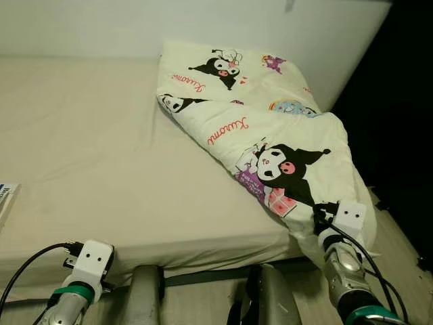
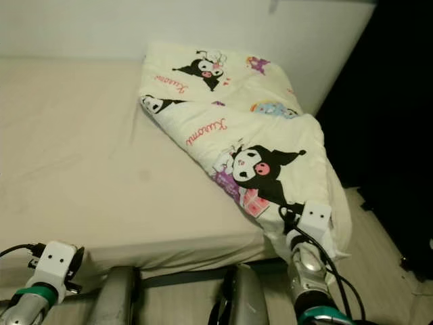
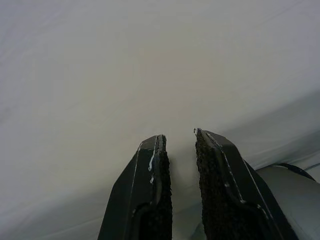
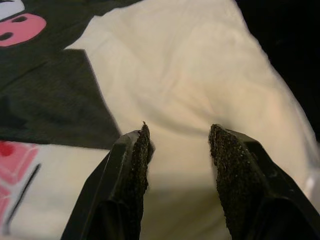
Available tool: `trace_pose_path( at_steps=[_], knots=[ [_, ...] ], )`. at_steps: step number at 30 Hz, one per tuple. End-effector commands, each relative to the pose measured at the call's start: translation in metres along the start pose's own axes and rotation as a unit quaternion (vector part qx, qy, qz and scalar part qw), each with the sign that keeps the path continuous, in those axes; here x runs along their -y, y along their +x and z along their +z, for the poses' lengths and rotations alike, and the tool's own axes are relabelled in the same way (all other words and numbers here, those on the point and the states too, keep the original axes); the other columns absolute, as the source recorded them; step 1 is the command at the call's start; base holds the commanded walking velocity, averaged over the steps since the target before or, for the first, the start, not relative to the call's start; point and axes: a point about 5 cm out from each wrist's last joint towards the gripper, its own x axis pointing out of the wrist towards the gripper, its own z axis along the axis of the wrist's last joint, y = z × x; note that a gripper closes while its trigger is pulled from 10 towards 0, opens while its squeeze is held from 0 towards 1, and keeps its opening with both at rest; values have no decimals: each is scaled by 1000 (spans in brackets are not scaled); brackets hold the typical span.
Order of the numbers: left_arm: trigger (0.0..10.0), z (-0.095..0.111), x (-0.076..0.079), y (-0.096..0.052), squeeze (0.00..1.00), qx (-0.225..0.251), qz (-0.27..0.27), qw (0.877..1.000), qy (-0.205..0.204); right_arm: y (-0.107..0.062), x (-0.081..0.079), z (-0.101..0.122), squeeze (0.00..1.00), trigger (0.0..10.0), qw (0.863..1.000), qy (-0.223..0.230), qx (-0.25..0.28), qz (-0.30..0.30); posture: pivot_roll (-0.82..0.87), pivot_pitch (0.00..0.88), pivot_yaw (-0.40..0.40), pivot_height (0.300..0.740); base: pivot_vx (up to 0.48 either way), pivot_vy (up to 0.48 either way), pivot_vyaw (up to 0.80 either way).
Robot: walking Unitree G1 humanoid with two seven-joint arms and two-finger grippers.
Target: Clean up the room
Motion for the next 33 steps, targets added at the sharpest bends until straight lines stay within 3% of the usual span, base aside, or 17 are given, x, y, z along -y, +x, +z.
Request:
trace_pose_path(
  at_steps=[1,3,6,8,9,11,14,16,19,22,24,26,27,29,30,32,33],
  knots=[
    [10000,-6,3,-3,0,-11,-4,1000,2,2,11,7,0,10000,999,-26,21,-29,231,94,-80,572,0,0,0],
    [10000,-6,3,-3,0,-11,-4,1000,2,4,19,12,0,10000,997,-37,32,-60,231,96,-83,572,0,0,0],
    [10000,-7,3,-5,0,-12,-3,1000,3,6,56,30,0,10000,983,-52,67,-164,236,105,-80,572,0,0,0],
    [10000,-7,3,-5,0,-12,-3,1000,3,6,60,31,0,10000,981,-52,71,-173,236,105,-80,572,0,0,0],
    [10000,-8,2,-7,0,-13,-3,1000,4,7,76,41,0,10000,974,-58,82,-202,230,116,-74,572,0,0,0],
    [10000,-8,2,-8,0,-13,-3,1000,4,7,82,44,0,10000,971,-62,86,-214,230,116,-74,572,0,0,0],
    [10000,-8,2,-9,0,-13,-6,1000,6,9,102,45,0,10000,966,-102,48,-234,224,125,-70,572,0,0,0],
    [10000,-7,2,-8,0,-12,-7,1000,6,12,92,36,0,10000,971,-138,3,-195,217,134,-67,572,0,0,0],
    [10000,-4,3,-4,0,-9,-9,1000,4,18,44,21,0,10000,983,-170,-38,-59,204,145,-70,572,0,0,0],
    [10000,-1,3,-1,0,-5,-6,1000,1,18,5,15,0,10000,985,-160,-51,35,201,151,-74,572,0,0,0],
    [10000,0,3,-1,0,-4,-5,1000,0,17,-4,13,0,10000,985,-153,-56,61,201,151,-74,572,0,0,0],
    [10000,3,3,-1,0,1,-3,1000,-2,15,-34,16,0,10000,980,-134,-49,137,206,153,-85,572,0,0,0],
    [10000,3,3,-1,0,1,-3,1000,-2,15,-34,16,0,10000,980,-134,-49,137,206,153,-85,572,0,0,0],
    [10000,3,1,-3,0,3,2,1000,-2,6,-74,19,0,10000,951,-104,-39,290,225,150,-99,572,0,0,0],
    [10000,2,-1,-6,0,2,7,1000,-1,-4,-88,18,0,10000,918,-96,-36,382,237,144,-112,572,0,0,0],
    [10000,2,-1,-6,0,2,7,1000,-1,-4,-88,18,0,10000,918,-96,-36,382,237,144,-112,572,0,0,0],
    [10000,0,-4,-9,0,0,13,1000,-1,-15,-98,16,0,10000,879,-94,-37,467,240,146,-125,572,0,0,0]
  ],
)
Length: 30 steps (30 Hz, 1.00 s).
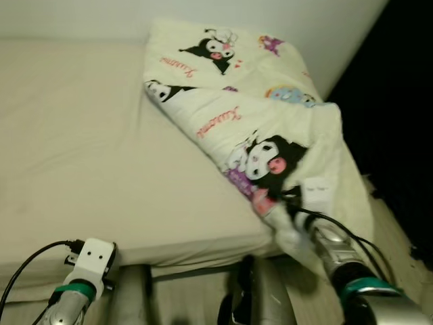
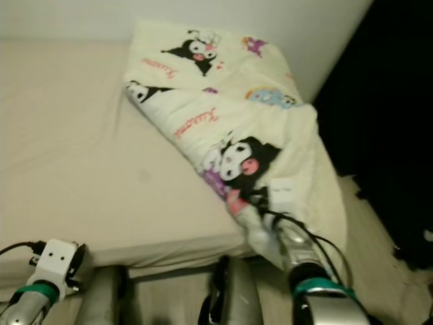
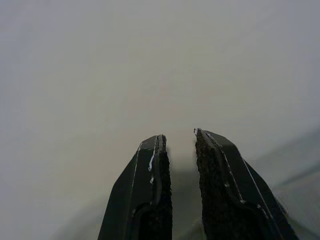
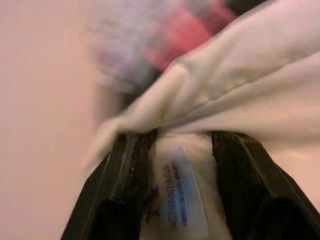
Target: Clean up the room
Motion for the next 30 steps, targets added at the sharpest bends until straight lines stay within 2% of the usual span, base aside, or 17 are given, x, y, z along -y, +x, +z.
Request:
trace_pose_path(
  at_steps=[1,2,4,5,6,8,12,15,17,18,19,22,23,24,27,29,30],
  knots=[
    [10000,-14,-3,-11,0,-28,10,1000,-2,-10,-23,-12,0,10000,989,-3,-19,146,240,146,-125,572,0,0,0],
    [10000,-14,-3,-11,0,-28,10,1000,-2,-10,-23,-12,0,10000,989,-3,-19,146,240,146,-125,572,0,0,0],
    [10000,-20,-2,-16,0,-36,12,999,-4,-42,-40,-25,0,10000,959,-4,-52,280,237,150,-130,572,0,0,0],
    [10000,-20,-2,-16,0,-36,12,999,-4,-42,-40,-25,0,10000,959,-4,-52,280,237,150,-130,572,0,0,0],
    [10000,-22,1,-17,0,-38,9,999,-4,-58,-47,-30,0,10000,943,5,-70,326,237,150,-130,572,0,0,0],
    [10000,-22,1,-17,0,-38,9,999,-4,-58,-47,-30,0,10000,943,5,-70,326,237,150,-130,572,0,0,0],
    [10000,-17,8,-10,0,-33,-12,999,0,-124,-62,-54,0,10000,856,4,-175,487,194,153,-114,572,0,0,0],
    [10000,-14,8,-7,0,-29,-17,999,4,-136,-55,-58,0,10000,840,-9,-198,505,191,153,-114,572,0,0,0],
    [10000,-13,7,-5,0,-28,-18,999,5,-126,-32,-46,0,10000,873,-2,-176,454,189,154,-115,572,0,0,0],
    [10000,-13,7,-5,0,-28,-18,999,5,-114,-15,-33,0,10000,906,12,-143,399,188,153,-115,572,0,0,0],
    [10000,-13,7,-5,0,-28,-18,999,5,-114,-15,-33,0,10000,906,12,-143,399,188,153,-115,572,0,0,0],
    [10000,-14,8,-6,0,-29,-17,999,4,-85,37,4,0,10000,981,42,-41,186,188,153,-115,572,0,0,0],
    [10000,-14,9,-6,0,-30,-18,999,4,-81,49,9,0,10000,991,46,-23,126,188,153,-115,572,0,0,0],
    [10000,-15,11,-6,0,-30,-20,999,4,-78,62,14,0,10000,998,38,-9,53,188,153,-115,572,0,0,0],
    [10000,-15,12,-7,0,-30,-22,999,4,-77,73,16,0,10000,999,40,-2,-11,188,153,-115,572,0,0,0],
    [10000,-15,13,-7,0,-30,-23,999,4,-79,91,11,0,10000,990,51,3,-132,194,152,-116,572,0,0,0],
    [10000,-15,13,-7,0,-30,-20,999,3,-83,100,6,0,10000,976,52,-1,-210,205,155,-118,572,0,0,0]
  ],
)
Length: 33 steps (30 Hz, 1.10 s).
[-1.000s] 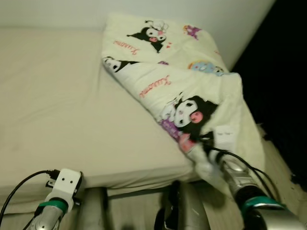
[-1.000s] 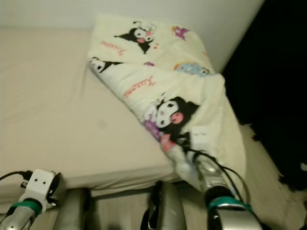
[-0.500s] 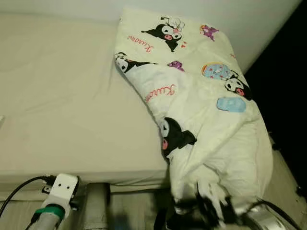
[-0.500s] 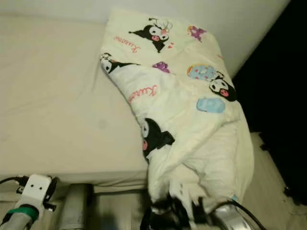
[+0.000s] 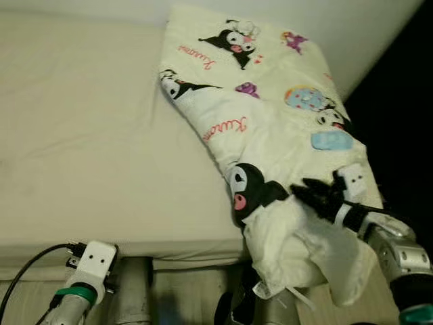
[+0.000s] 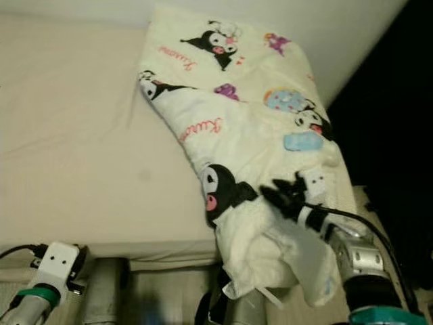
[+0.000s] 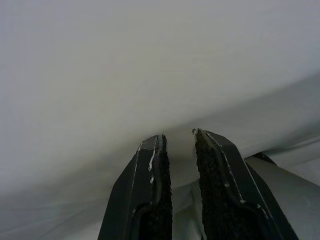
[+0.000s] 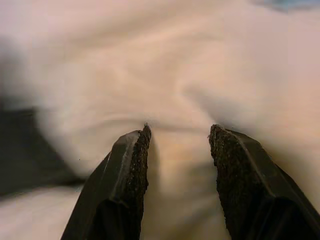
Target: Clean up the room
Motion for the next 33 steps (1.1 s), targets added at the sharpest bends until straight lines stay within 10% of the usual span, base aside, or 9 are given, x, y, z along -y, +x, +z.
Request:
trace_pose_path(
  at_steps=[1,9,12,13,17,31,33],
  knots=[
    [10000,-10,5,-5,0,-22,-4,1000,-6,-13,26,-17,0,10000,990,-5,-17,-142,205,155,-118,572,0,0,0],
    [10000,-11,2,-8,0,-23,2,1000,-7,-31,52,-28,0,10000,952,11,-17,-306,224,159,-117,572,0,0,0],
    [10000,-12,-1,-11,0,-26,8,1000,-6,-61,87,-30,0,10000,896,75,3,-438,235,160,-115,572,0,0,0],
    [10000,-12,-1,-11,0,-26,8,1000,-6,-61,87,-30,0,10000,896,75,3,-438,235,160,-115,572,0,0,0],
    [10000,-12,-1,-11,0,-26,9,1000,-6,-76,102,-25,0,10000,871,-7,-23,-490,232,160,-107,572,0,0,0],
    [10000,0,5,2,0,-11,-17,1000,0,23,-32,-50,0,10000,968,-98,-83,-214,216,180,-64,572,0,0,0],
    [10000,1,2,1,0,-10,-15,1000,2,44,-88,-55,0,10000,991,-85,-95,-48,221,180,-62,572,0,0,0]
  ],
)
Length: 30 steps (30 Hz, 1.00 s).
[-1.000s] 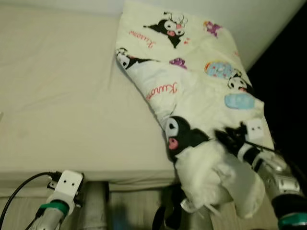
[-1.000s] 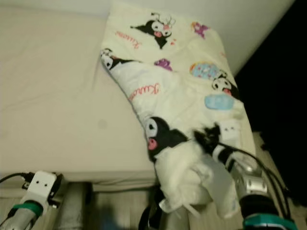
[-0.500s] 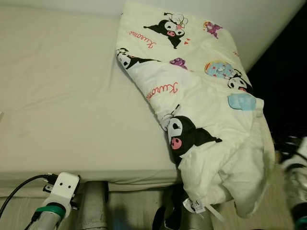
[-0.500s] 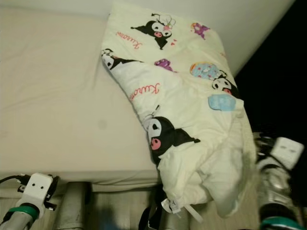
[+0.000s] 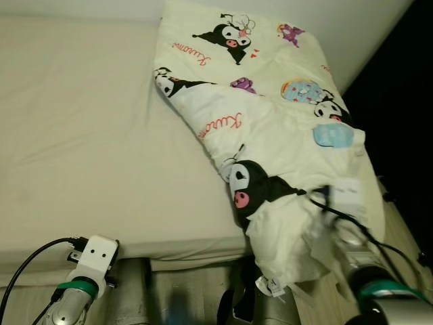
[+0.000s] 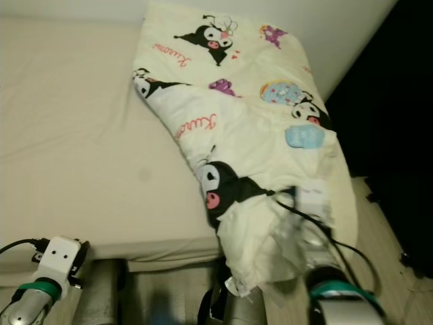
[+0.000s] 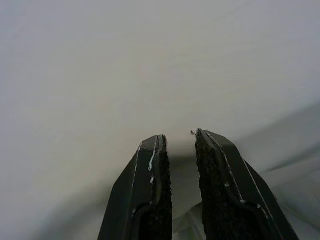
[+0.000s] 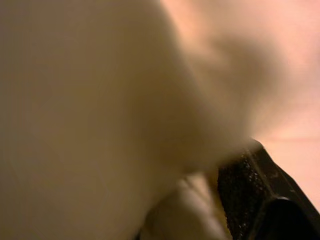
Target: Clean up the room
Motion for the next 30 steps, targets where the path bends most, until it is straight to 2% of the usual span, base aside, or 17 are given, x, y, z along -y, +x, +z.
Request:
trace_pose_path(
  at_steps=[1,2,3,4,7,8,12,13,14,15,16,17,18,21,24,29,30],
  knots=[
    [10000,-8,1,-5,0,-18,-7,1000,-1,-5,-41,-11,0,10000,991,-6,-25,135,221,180,-62,572,0,0,0],
    [10000,-8,1,-5,0,-18,-7,1000,-1,-5,-41,-11,0,10000,991,-6,-25,135,221,180,-62,572,0,0,0],
    [10000,-9,-1,-5,0,-20,-3,1000,-1,-10,-71,-5,0,10000,967,6,-9,255,221,180,-62,572,0,0,0],
    [10000,-9,-1,-5,0,-20,-3,1000,-1,-10,-71,-5,0,10000,967,6,-9,255,221,180,-62,572,0,0,0],
    [10000,-10,-1,-6,0,-22,-1,1000,-3,-23,-95,8,0,10000,914,39,27,403,225,177,-71,572,0,0,0],
    [10000,-10,-1,-6,0,-22,-1,1000,-3,-23,-95,8,0,10000,914,39,27,403,225,177,-71,572,0,0,0],
    [10000,-10,4,-4,0,-22,-6,1000,-5,-85,-98,39,0,10000,769,109,70,626,205,175,-79,572,0,0,0],
    [10000,-10,4,-4,0,-22,-6,1000,-5,-85,-98,39,0,10000,769,109,70,626,205,175,-79,572,0,0,0],
    [10000,-10,6,-4,0,-21,-10,1000,-5,-107,-88,52,0,10000,721,151,69,673,200,175,-80,572,0,0,0],
    [10000,-10,6,-4,0,-21,-10,1000,-5,-107,-88,52,0,10000,721,151,69,673,200,175,-80,572,0,0,0],
    [10000,-10,7,-3,0,-21,-13,1000,-4,-131,-75,64,0,10000,667,178,65,721,190,175,-81,572,0,0,0],
    [10000,-10,8,-3,0,-21,-16,1000,-3,-146,-68,70,0,10000,631,188,60,750,190,175,-81,572,0,0,0],
    [10000,-9,8,-2,0,-21,-17,1000,-2,-154,-59,77,0,10000,612,197,60,763,183,175,-82,572,0,0,0],
    [10000,-9,9,-1,0,-21,-19,1000,-2,-141,-35,89,0,10000,634,211,90,738,181,172,-84,572,0,0,0],
    [10000,-9,10,0,0,-20,-22,1000,0,-117,11,109,0,10000,687,242,156,667,185,166,-83,572,0,0,0],
    [10000,-9,10,0,0,-20,-23,1000,2,-113,33,122,0,10000,713,277,185,617,187,158,-78,572,0,0,0],
    [10000,-9,9,0,0,-19,-22,1000,4,-101,37,117,0,10000,756,284,180,562,190,149,-73,572,0,0,0]
  ],
)
